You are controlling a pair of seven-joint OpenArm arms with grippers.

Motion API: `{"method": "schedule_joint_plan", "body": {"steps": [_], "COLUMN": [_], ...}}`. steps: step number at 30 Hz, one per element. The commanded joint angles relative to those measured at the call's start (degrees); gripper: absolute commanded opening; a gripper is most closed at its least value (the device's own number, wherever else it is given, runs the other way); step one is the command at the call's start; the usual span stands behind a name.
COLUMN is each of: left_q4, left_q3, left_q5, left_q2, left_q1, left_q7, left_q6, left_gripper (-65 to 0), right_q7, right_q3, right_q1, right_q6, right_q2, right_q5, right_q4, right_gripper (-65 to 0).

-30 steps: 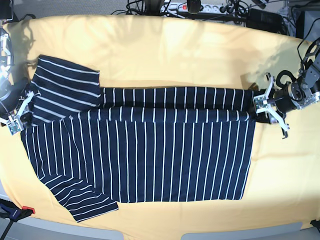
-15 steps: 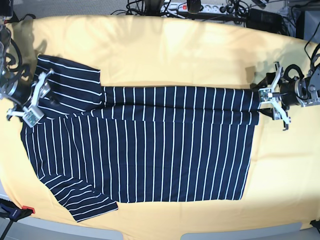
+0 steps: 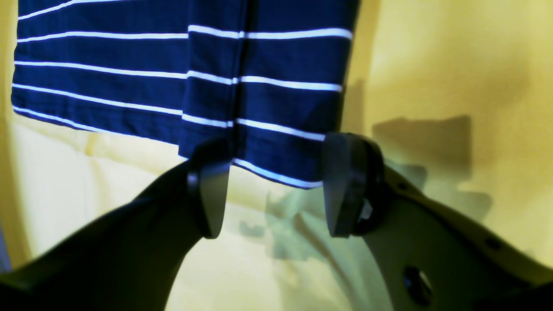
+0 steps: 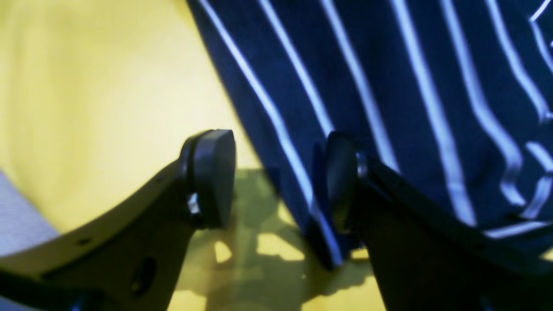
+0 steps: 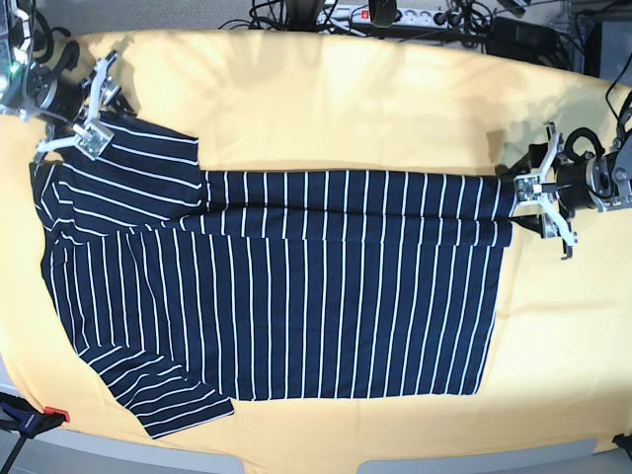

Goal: Fold the T-shirt properly
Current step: 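Release and regrasp the striped sleeve with the right gripper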

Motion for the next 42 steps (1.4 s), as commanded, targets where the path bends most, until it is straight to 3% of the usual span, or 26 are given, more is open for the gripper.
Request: {"method": "schedule_joint_plan", "body": {"steps": [1,9,12,14,15,18,20,24,28,34,42], "left_q4": [0.46,0.46,0.46,0.46,0.48,0.48,0.48,0.48,0.48,0.46,0.48], "left_q3": [-0.63,-0.66,-0.66,-0.63,-0.66,-0.66,-0.66,-0.66,-0.63,-0.66,-0.63], "left_q5": [-0.46,-0.44,-0.46,-0.46,-0.46,-0.46,-0.46,-0.46,-0.46,-0.48,-0.46], "left_q2": [-1.44,-1.33,-1.31,-1.31,-1.31,-1.33,-1.33,-1.31,-1.33,-1.33,-1.33], "left_q1": [-1.16,-1.29,-1.29,-1.29,-1.29,-1.29,-1.29,-1.29,-1.29,-1.29,-1.29], "left_q7": [-0.83,-0.83,-0.83,-0.85,-0.85,-0.83,-0.83,-0.83,-0.83,-0.83,-0.83], "left_q6": [1.31,2.05,2.05,2.05,2.05,2.05,2.05,2.05,2.05,2.05,1.81], "left_gripper": [-30.3,-30.3,-30.3,-30.3,-30.3,-30.3,-30.3,-30.3,-30.3,-30.3,-30.3], "right_q7": [1.22,5.49,5.55,5.55,5.55,5.51,5.49,4.09,3.8,4.04,8.57], "right_q3": [0.52,0.52,0.52,0.52,0.52,0.55,0.55,0.55,0.61,0.61,0.52], "right_q1": [-0.11,0.24,0.24,0.22,0.22,0.24,0.24,0.22,0.28,3.41,12.2], "right_q6": [-0.1,-0.28,-3.48,-3.72,-3.63,-2.89,-1.42,-2.1,-5.77,-7.15,-8.55], "right_q2": [0.17,-4.09,-4.02,-4.02,-4.02,-4.0,-4.0,-3.85,-3.8,-3.34,-3.02], "right_q5": [0.55,-6.84,-8.41,-8.39,-8.37,-8.17,-8.17,-8.2,-10.16,-12.87,-12.41], "right_q4": [0.7,-5.27,-6.95,-7.19,-7.19,-7.17,-6.84,-3.17,0.7,1.33,1.27], "right_gripper": [-29.4,-29.4,-29.4,-30.7,-33.7,-53.9,-60.9,-61.9,-61.8,-65.0,-65.0]}}
